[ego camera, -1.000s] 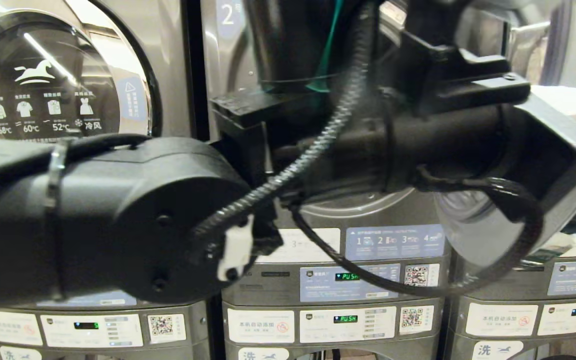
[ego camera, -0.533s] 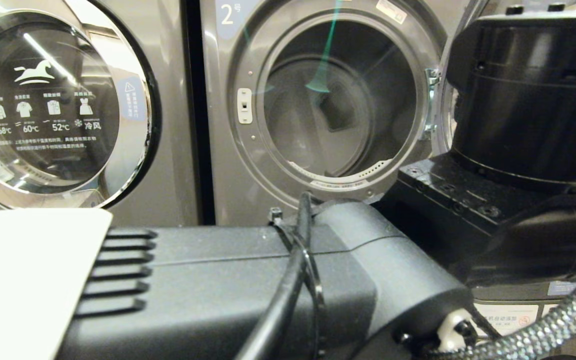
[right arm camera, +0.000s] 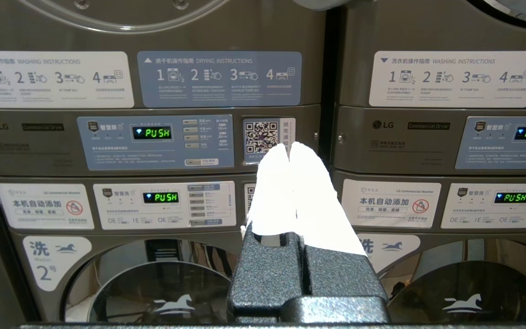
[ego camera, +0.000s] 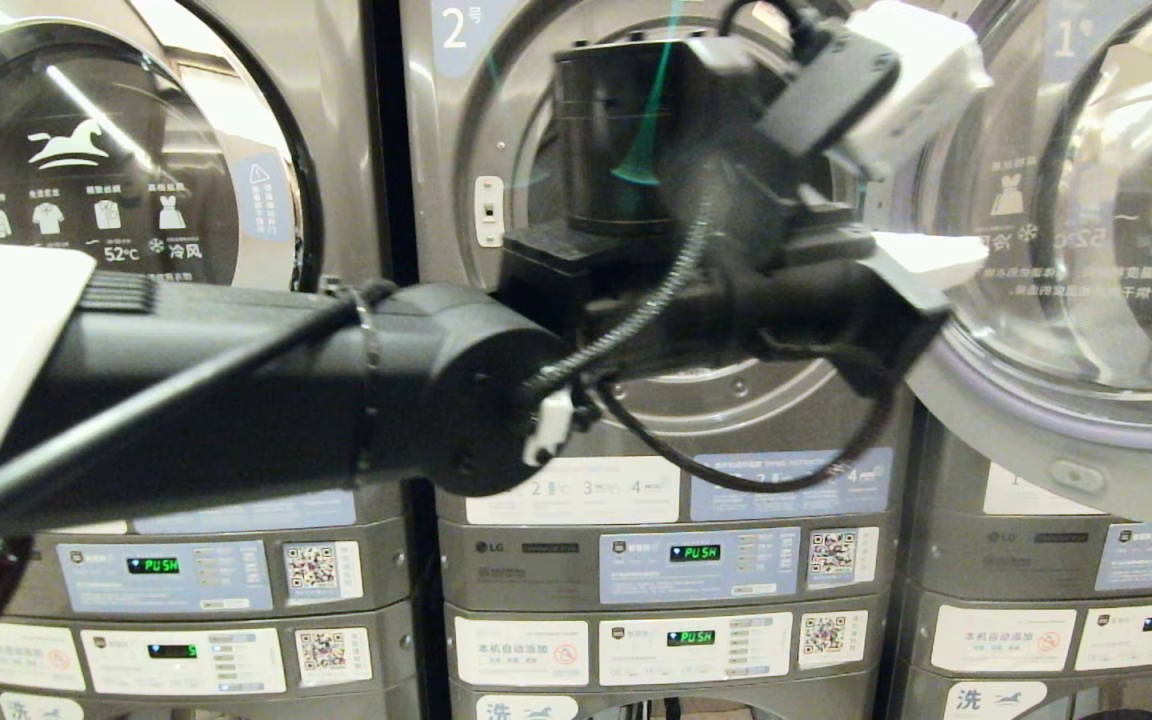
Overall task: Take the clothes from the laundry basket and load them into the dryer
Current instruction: Open the dryer
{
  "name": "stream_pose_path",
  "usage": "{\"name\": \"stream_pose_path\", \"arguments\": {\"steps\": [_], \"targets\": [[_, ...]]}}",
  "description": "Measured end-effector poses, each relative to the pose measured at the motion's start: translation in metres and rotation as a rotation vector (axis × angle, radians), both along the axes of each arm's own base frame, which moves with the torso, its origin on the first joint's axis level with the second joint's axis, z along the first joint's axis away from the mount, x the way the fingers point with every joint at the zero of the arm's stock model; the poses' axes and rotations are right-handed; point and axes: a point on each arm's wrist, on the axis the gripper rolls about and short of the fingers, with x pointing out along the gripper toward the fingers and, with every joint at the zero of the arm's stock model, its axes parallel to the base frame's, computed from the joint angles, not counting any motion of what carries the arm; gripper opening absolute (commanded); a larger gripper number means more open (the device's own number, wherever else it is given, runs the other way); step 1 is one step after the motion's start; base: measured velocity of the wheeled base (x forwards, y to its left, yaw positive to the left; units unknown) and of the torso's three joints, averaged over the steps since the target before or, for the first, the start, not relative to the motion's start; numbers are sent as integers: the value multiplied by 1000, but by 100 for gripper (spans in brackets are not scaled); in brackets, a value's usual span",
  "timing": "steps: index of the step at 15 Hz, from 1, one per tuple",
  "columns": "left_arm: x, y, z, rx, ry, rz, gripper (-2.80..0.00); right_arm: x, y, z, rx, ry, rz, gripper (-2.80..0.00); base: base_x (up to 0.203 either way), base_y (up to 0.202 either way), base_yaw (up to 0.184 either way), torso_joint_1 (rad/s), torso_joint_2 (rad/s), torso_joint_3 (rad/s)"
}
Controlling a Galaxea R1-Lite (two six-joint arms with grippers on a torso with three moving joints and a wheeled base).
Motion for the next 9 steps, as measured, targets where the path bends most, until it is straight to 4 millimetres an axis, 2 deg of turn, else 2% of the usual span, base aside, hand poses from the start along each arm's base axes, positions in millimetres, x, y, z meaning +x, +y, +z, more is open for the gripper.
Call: {"name": "stream_pose_path", "arguments": {"steps": [2, 4, 6, 7, 9], "targets": [[27, 60, -6, 46, 36, 126, -280, 0, 0, 0, 0, 0, 0, -280, 0, 0, 0, 0, 0, 0], [30, 126, -15, 90, 95, 257, -280, 0, 0, 0, 0, 0, 1, -280, 0, 0, 0, 0, 0, 0], [7, 191, -26, 109, 179, 385, -280, 0, 0, 0, 0, 0, 0, -280, 0, 0, 0, 0, 0, 0], [-16, 220, -33, 107, 228, 445, -280, 0, 0, 0, 0, 0, 0, -280, 0, 0, 0, 0, 0, 0], [-70, 265, -49, 90, 311, 543, -280, 0, 0, 0, 0, 0, 0, -280, 0, 0, 0, 0, 0, 0]]}}
